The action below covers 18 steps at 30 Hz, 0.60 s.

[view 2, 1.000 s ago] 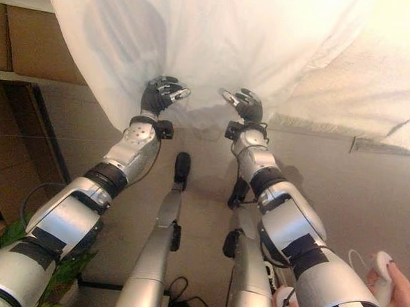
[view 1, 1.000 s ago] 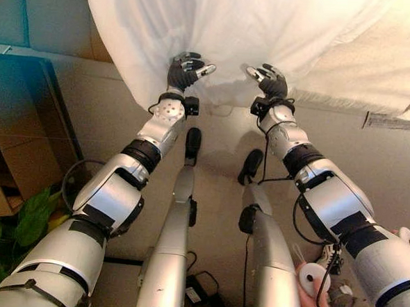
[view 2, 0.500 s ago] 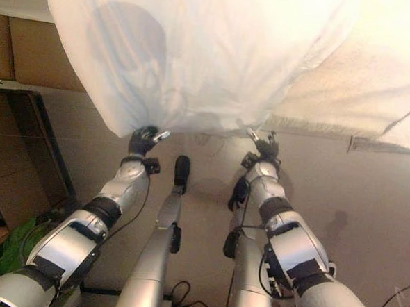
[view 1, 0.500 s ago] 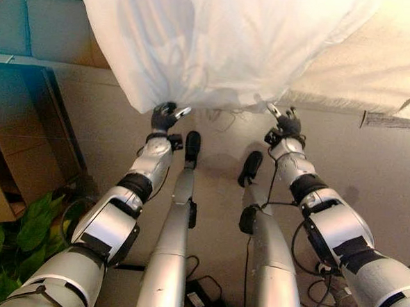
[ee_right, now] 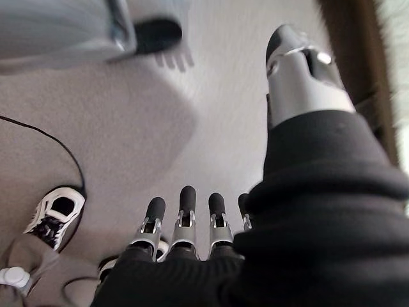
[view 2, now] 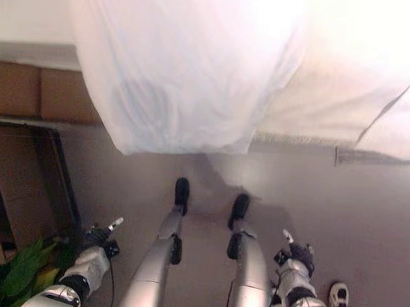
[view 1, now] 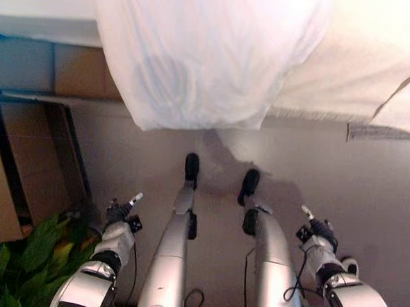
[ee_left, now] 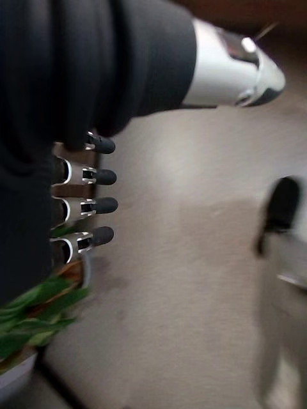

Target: Make the bed

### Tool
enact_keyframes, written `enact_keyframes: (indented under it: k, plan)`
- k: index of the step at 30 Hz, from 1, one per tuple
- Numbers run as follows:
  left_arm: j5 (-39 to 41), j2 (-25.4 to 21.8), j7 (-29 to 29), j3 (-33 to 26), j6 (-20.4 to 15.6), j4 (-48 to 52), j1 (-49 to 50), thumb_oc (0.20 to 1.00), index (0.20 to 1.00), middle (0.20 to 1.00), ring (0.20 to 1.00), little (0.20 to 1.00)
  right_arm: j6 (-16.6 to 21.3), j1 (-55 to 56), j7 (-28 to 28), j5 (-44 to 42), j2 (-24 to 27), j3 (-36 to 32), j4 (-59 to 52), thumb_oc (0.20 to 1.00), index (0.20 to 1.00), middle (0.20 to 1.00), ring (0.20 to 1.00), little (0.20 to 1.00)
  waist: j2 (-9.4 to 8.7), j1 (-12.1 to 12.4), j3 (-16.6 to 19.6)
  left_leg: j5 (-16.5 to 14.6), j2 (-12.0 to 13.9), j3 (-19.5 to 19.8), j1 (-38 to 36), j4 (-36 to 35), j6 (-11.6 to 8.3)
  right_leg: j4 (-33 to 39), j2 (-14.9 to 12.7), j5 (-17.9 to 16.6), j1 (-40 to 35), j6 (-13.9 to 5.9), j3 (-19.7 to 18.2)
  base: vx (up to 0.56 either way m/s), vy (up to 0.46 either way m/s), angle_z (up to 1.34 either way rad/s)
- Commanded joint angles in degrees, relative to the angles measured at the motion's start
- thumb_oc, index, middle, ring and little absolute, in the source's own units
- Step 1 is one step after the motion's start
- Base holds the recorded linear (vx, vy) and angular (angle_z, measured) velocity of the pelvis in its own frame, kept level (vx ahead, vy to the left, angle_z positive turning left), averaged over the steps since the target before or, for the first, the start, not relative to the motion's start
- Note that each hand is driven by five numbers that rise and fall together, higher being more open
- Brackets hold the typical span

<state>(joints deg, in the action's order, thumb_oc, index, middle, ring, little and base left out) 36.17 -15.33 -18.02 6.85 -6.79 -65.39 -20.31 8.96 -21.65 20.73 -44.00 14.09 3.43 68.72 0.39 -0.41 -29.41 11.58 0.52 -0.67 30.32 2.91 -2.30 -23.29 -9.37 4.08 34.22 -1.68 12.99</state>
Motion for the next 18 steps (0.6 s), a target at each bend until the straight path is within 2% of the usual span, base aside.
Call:
enact_keyframes:
  k: [1, 2, 4, 5, 6, 7, 8, 9, 10, 11, 12, 13, 15, 16, 18]
  plan:
    - [-6.7, -0.2, 2.7, 0.4, -0.6, -1.0, 3.1, 1.000, 1.000, 1.000, 1.000, 1.000, -1.8, 4.6, -3.1, 8.2, 2.3, 1.9, -1.7, 1.000, 1.000, 1.000, 1.000, 1.000, 0.14, -1.1, -0.3, -9.0, -0.8, -2.3, -5.8, 6.0, -0.62, 8.8, 1.3, -5.2, -8.6, -4.09, 0.4, -0.01, -0.018, -0.11]
    - [-6.8, -0.4, 3.9, -0.3, -0.8, -0.6, 4.6, 1.000, 1.000, 1.000, 1.000, 1.000, -1.7, 6.4, -4.3, 9.3, 2.4, 1.9, -2.7, 1.000, 1.000, 1.000, 1.000, 1.000, -0.23, -1.0, 0.9, -7.6, -0.7, -2.7, -7.7, 4.8, -0.23, 10.5, 1.4, -6.5, -10.9, -3.69, 0.9, 0.03, -0.024, -0.16]
    - [-7.1, -0.1, 5.9, -1.2, -0.9, -1.1, 7.7, 1.000, 1.000, 1.000, 1.000, 1.000, -2.2, 9.2, -6.9, 10.1, 1.7, 1.2, -3.0, 1.000, 1.000, 1.000, 1.000, 1.000, -0.86, -0.9, 4.4, -7.5, -0.7, -2.9, -12.4, 2.4, -0.45, 13.3, 2.3, -6.7, -16.1, -4.24, 1.0, 0.14, -0.040, -0.11]
    - [-10.3, -0.4, 7.4, -2.3, -0.1, -2.5, 10.5, 1.000, 1.000, 1.000, 1.000, 1.000, -3.2, 12.6, -8.6, 14.1, 1.6, 1.9, -2.6, 1.000, 1.000, 1.000, 1.000, 1.000, -1.05, -0.4, 7.6, -7.6, -0.6, -3.0, -16.6, 0.4, -0.37, 15.6, 2.7, -6.6, -20.2, -4.51, 1.1, 0.21, -0.043, -0.16]
    - [-12.2, -0.1, 8.0, -1.9, 0.0, -2.9, 11.8, 1.000, 1.000, 1.000, 1.000, 1.000, -3.8, 13.4, -9.6, 17.9, 1.7, 3.2, -2.4, 1.000, 1.000, 1.000, 1.000, 1.000, -1.13, -0.4, 9.1, -7.6, -0.6, -3.3, -18.7, -0.7, -0.52, 17.1, 2.9, -6.7, -22.5, -4.81, 1.2, 0.17, -0.023, -0.17]
    - [-12.2, -0.1, 8.0, -1.9, 0.0, -2.9, 11.8, 1.000, 1.000, 1.000, 1.000, 1.000, -3.8, 13.4, -9.6, 17.9, 1.7, 3.2, -2.4, 1.000, 1.000, 1.000, 1.000, 1.000, -1.13, -0.4, 9.2, -7.5, -0.6, -3.2, -18.6, -0.8, -0.51, 17.2, 2.9, -6.8, -22.5, -4.81, 1.2, 0.10, -0.009, -0.13]
    - [-18.2, -0.6, 9.3, -0.7, 0.6, -4.1, 13.0, 1.000, 1.000, 1.000, 1.000, 1.000, -4.6, 14.6, -10.6, 27.0, 2.9, 6.7, -1.9, 1.000, 1.000, 1.000, 1.000, 1.000, -1.32, -0.4, 11.7, -7.8, -0.5, -3.4, -22.1, -2.1, -0.52, 19.2, 3.5, -6.9, -25.9, -5.00, 0.8, 0.05, -0.003, -0.08]
    - [-18.2, -0.7, 9.3, -0.7, 0.6, -4.1, 13.0, 1.000, 1.000, 1.000, 1.000, 1.000, -4.6, 14.6, -10.6, 27.0, 2.9, 6.7, -1.9, 1.000, 1.000, 1.000, 1.000, 1.000, -1.32, -0.4, 11.8, -7.8, -0.5, -3.4, -22.0, -2.1, -0.52, 19.2, 3.5, -7.0, -25.8, -5.00, 0.8, 0.11, -0.015, -0.02]
    - [-25.3, -1.6, 9.7, 1.0, 0.6, -4.3, 14.1, 1.000, 1.000, 1.000, 1.000, 1.000, -5.6, 15.7, -11.8, 37.5, 4.1, 11.5, -1.3, 1.000, 1.000, 1.000, 1.000, 1.000, -1.80, -0.2, 14.5, -8.3, -0.4, -4.0, -25.0, -3.3, -0.61, 21.5, 3.9, -7.3, -28.7, -5.28, 0.7, 0.09, -0.009, 0.06]
    - [-27.4, -1.8, 10.3, 1.4, 0.7, -4.8, 14.8, 1.000, 1.000, 1.000, 1.000, 1.000, -5.8, 16.1, -12.0, 40.0, 4.5, 12.2, -1.3, 1.000, 1.000, 1.000, 1.000, 1.000, -1.93, -0.2, 15.8, -8.4, -0.4, -4.3, -26.7, -4.2, -0.69, 22.6, 4.1, -7.4, -30.2, -5.44, 0.6, 0.09, -0.009, 0.07]
    - [-27.4, -1.8, 10.3, 1.4, 0.7, -4.7, 14.8, 1.000, 1.000, 1.000, 1.000, 1.000, -5.8, 16.1, -12.0, 40.0, 4.5, 12.2, -1.3, 1.000, 1.000, 1.000, 1.000, 1.000, -1.93, -0.2, 15.8, -8.4, -0.4, -4.3, -26.9, -4.3, -0.69, 22.6, 4.2, -7.4, -30.3, -5.44, 0.6, 0.13, 0.005, 0.03]
    - [-29.9, -1.8, 11.4, 1.5, 1.2, -5.9, 16.0, 1.000, 1.000, 1.000, 1.000, 1.000, -6.4, 16.9, -13.3, 44.4, 4.7, 13.7, -0.1, 1.000, 1.000, 1.000, 1.000, 1.000, -2.08, 0.0, 18.8, -8.5, -0.3, -5.0, -29.8, -6.3, -0.87, 24.7, 4.6, -7.6, -33.1, -5.72, 0.5, 0.15, 0.007, 0.01]
    - [-30.7, -1.8, 11.7, 1.3, 1.6, -6.6, 16.2, 1.000, 1.000, 1.000, 1.000, 1.000, -6.8, 17.2, -13.8, 44.6, 4.6, 13.3, 0.0, 1.000, 1.000, 1.000, 1.000, 1.000, -2.06, 0.0, 20.1, -8.5, -0.3, -5.2, -31.3, -7.5, -0.93, 25.6, 4.8, -7.7, -34.5, -5.85, 0.6, 0.13, 0.014, 0.02]
    - [-33.3, -1.3, 12.5, 2.4, 1.9, -7.3, 16.5, 1.000, 1.000, 1.000, 1.000, 1.000, -7.3, 17.8, -14.1, 45.7, 4.3, 13.1, 1.0, 1.000, 1.000, 1.000, 1.000, 1.000, -2.03, -0.3, 22.4, -9.1, -0.3, -5.5, -32.9, -7.9, -1.00, 26.6, 4.9, -7.6, -36.4, -5.98, 0.5, 0.08, 0.033, -0.07]
    - [-34.8, -1.2, 12.6, 3.4, 1.9, -7.1, 16.4, 1.000, 1.000, 1.000, 1.000, 1.000, -7.6, 17.8, -14.1, 46.1, 4.1, 12.9, 1.5, 1.000, 1.000, 1.000, 1.000, 1.000, -1.94, -0.3, 23.1, -9.3, -0.2, -5.7, -33.6, -7.9, -1.03, 26.6, 4.8, -7.6, -37.1, -6.07, 0.5, 0.05, 0.029, -0.09]
